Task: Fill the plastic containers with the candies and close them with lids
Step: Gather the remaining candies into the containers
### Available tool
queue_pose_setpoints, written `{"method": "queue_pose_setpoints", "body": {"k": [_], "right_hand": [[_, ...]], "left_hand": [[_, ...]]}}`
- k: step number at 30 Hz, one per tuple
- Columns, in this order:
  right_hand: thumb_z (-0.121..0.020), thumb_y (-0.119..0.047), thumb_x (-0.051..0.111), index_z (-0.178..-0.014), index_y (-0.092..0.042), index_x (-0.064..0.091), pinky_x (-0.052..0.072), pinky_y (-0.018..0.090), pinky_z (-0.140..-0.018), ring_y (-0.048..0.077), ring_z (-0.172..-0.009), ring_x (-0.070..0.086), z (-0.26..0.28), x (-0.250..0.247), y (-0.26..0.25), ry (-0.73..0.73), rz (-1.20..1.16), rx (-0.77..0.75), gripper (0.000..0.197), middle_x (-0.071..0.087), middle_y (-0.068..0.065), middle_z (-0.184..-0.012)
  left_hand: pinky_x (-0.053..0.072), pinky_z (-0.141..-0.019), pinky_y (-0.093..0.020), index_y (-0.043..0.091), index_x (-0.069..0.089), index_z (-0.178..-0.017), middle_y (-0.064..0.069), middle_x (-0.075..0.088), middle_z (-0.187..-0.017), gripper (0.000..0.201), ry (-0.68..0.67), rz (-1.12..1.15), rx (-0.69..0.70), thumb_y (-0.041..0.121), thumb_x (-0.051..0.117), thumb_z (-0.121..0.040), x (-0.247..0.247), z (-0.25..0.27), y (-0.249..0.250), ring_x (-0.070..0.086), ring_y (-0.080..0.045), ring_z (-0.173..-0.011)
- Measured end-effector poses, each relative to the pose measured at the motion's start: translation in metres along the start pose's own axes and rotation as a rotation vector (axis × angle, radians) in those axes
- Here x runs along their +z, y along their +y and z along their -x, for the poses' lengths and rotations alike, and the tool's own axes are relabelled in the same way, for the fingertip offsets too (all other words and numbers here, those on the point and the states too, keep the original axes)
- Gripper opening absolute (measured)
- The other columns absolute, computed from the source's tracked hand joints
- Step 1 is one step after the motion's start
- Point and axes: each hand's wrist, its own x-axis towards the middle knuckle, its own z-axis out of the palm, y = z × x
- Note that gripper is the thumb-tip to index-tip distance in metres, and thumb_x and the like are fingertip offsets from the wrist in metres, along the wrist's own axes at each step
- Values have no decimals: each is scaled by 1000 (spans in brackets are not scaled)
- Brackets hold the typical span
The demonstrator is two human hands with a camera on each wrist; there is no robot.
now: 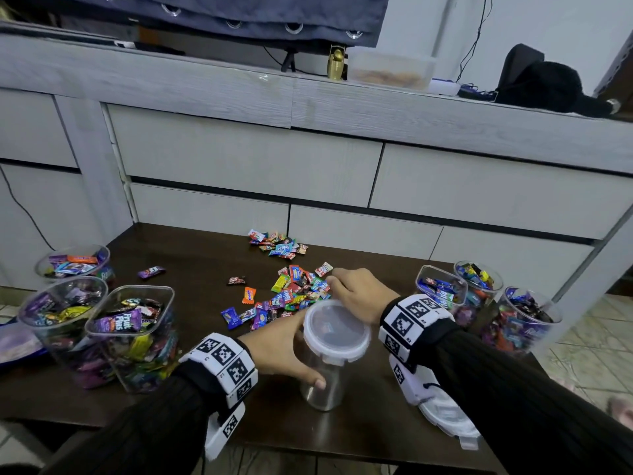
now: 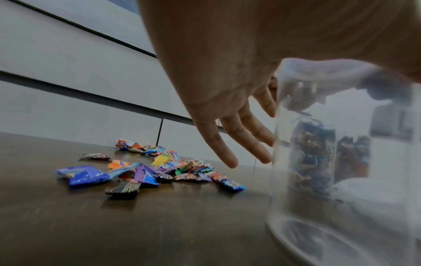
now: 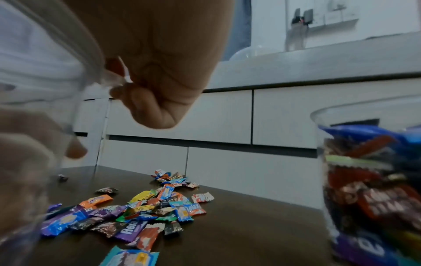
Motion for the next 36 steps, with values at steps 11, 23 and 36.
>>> {"method": "queue_pose_setpoints", "body": {"k": [11,23,36], "right_hand": [[-99,-37,40,-57,-13,45,32,30,-56,25,-67,48,-1,0,3,-5,61,171,49,49,4,-62],[-93,-57,40,-74,-10,59,46,31,-58,25,-66,59,-5,1,5,-5,-137,366,54,60,8,-75],[-88,-33,66,-100,-7,67,49,28,-73,13,-77,56,-3,-14,10,-242,-324,39,29,64,6,-89]], "left_hand": [[34,-116,-34,27,28,-144,12,50,-138,109,82,198,19,17,94,-58,10,-11,7,45,-1,-131],[35,-112,-28,40,15,-142,16,43,-139,118,184,120,23,49,91,-51,8,-17,0,41,2,-131],[37,-110,-23,37,36,-136,12,46,-136,94,228,74,88,31,93,-61,-8,-4,5,43,2,-128]]}}
